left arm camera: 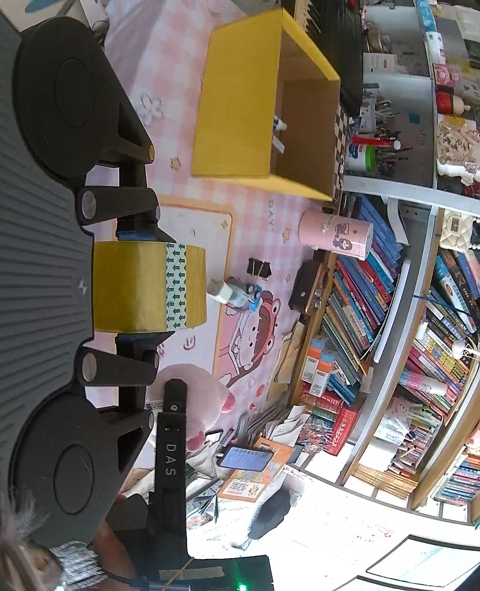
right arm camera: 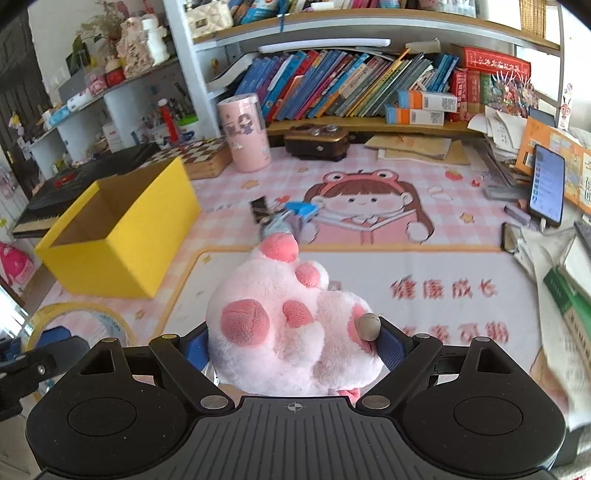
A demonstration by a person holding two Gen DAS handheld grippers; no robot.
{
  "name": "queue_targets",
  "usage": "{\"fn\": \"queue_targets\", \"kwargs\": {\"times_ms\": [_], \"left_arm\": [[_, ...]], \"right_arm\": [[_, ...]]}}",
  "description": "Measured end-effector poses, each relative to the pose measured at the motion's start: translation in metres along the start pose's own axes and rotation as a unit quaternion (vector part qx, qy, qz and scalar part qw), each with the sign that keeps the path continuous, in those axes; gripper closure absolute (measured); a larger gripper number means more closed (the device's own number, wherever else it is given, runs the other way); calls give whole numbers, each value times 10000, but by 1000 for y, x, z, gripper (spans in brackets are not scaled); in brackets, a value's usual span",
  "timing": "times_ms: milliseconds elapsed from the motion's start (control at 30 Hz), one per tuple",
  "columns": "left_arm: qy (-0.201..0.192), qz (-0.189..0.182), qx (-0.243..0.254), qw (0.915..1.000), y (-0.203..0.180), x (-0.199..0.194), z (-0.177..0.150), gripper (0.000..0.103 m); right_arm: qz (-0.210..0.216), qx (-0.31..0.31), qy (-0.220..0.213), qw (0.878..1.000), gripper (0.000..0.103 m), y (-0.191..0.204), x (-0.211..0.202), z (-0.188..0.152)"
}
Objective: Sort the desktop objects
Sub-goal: 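Carry the tape roll and plush toy with both tools over the yellow box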
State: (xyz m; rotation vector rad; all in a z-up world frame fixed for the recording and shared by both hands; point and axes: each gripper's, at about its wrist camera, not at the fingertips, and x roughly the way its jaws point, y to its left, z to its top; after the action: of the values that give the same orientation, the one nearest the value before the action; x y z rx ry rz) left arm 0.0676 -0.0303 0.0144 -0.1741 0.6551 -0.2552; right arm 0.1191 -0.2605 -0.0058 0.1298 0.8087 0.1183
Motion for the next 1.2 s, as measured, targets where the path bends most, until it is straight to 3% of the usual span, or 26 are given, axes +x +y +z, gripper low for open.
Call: {"fn": "queue_targets", "kwargs": {"times_ms": [467,800,1200], "left_arm": [[-87,178,-43,9998,60,-74,-39,64],[-238,407,-318,9984,96,-109,-55,64],[-445,611,-428,9962,120,-120,-53,64]], "right_arm": [[194,-210,122,9995,14,87,-29,-54],[427,-624,166,9970,14,135,-35,-65],[624,-837,215,9943,14,169,-33,-68]]}}
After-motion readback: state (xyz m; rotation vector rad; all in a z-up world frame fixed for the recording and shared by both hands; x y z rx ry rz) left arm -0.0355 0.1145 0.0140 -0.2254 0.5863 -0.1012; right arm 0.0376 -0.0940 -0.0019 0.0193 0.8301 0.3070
